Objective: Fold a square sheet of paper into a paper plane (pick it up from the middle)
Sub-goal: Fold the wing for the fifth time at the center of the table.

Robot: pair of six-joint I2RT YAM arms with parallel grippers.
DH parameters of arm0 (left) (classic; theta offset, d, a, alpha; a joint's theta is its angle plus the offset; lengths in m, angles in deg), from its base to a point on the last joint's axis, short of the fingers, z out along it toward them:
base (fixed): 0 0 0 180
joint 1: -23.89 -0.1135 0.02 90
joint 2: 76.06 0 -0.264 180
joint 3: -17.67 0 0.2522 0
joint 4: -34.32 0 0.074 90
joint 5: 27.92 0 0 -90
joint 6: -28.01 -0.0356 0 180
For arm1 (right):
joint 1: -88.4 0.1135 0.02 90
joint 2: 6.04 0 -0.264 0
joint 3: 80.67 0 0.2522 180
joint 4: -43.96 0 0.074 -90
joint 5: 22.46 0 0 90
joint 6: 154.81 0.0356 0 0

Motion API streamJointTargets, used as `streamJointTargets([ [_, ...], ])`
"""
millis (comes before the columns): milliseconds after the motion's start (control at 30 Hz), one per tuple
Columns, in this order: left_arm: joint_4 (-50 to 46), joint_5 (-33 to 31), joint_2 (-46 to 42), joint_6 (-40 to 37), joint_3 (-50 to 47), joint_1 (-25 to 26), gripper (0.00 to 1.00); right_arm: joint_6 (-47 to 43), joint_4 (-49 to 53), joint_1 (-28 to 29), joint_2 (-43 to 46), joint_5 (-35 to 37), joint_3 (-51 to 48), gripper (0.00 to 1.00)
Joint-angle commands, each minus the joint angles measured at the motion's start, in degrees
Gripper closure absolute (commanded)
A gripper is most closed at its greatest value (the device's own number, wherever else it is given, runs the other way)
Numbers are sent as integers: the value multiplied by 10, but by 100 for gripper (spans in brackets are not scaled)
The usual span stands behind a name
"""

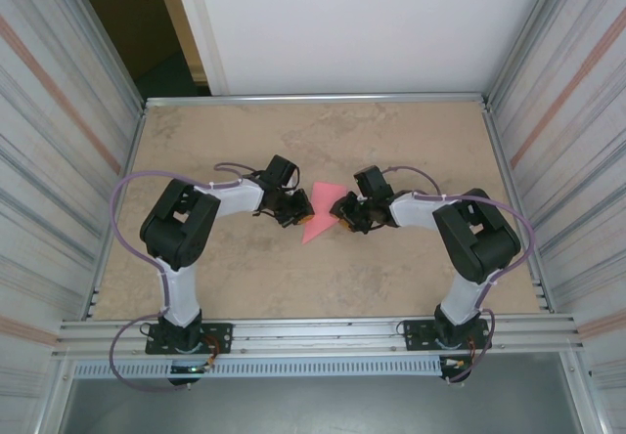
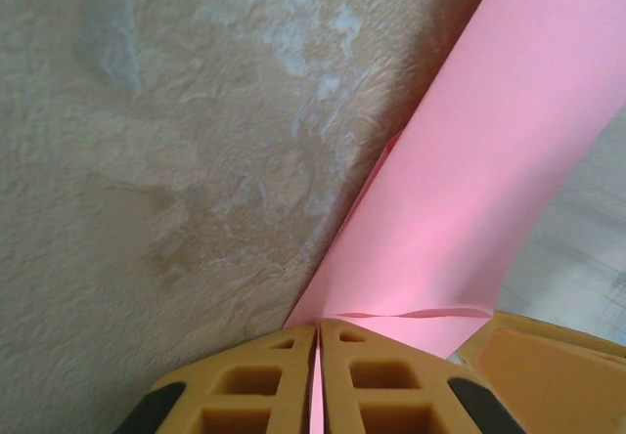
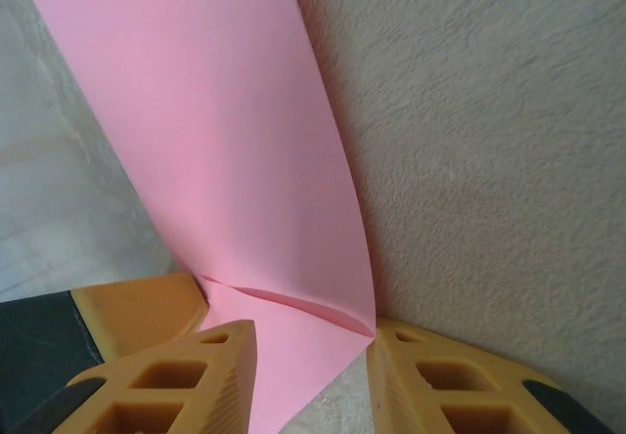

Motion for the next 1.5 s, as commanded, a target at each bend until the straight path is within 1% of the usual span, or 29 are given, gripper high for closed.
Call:
streamJointTargets([
  [0,-57,-13,24,-1,-20,-1,89,-4,1,-1,-18,0,13,65],
  [167,-60,-14,26,-3,-19,-2,89,-8,-35,-3,-13,-15,8,71],
  [367,-63,-14,26,-4,-17,-3,89,-9,-83,-4,15,-13,-21,73],
  [500,-63,-13,27,-5,-16,-3,89,-4,-101,-4,11,-21,-24,74],
  [667,-63,-12,22,-9,-14,-4,89,-2,-100,-4,-3,-26,-23,81],
  [800,-56,-10,1,-29,-6,-6,86,-8,-83,-5,-3,-20,-20,90],
  [933,-49,-13,-38,-72,12,-6,81,-11,-68,-5,6,-12,-17,96],
  [1067,-18,-19,-84,-137,4,-4,75,-8,-58,-6,29,4,-21,98],
  [1167,5,-36,-117,-201,-16,5,71,2,-51,-15,56,15,-31,99],
  [1267,33,-62,-142,-273,-40,24,61,10,-38,-24,78,19,-37,99],
  [1333,59,-75,-155,-317,-57,39,53,37,-31,-32,89,19,-41,99],
  [1467,104,-92,-164,-396,-75,67,48,52,-17,-43,99,11,-37,99],
])
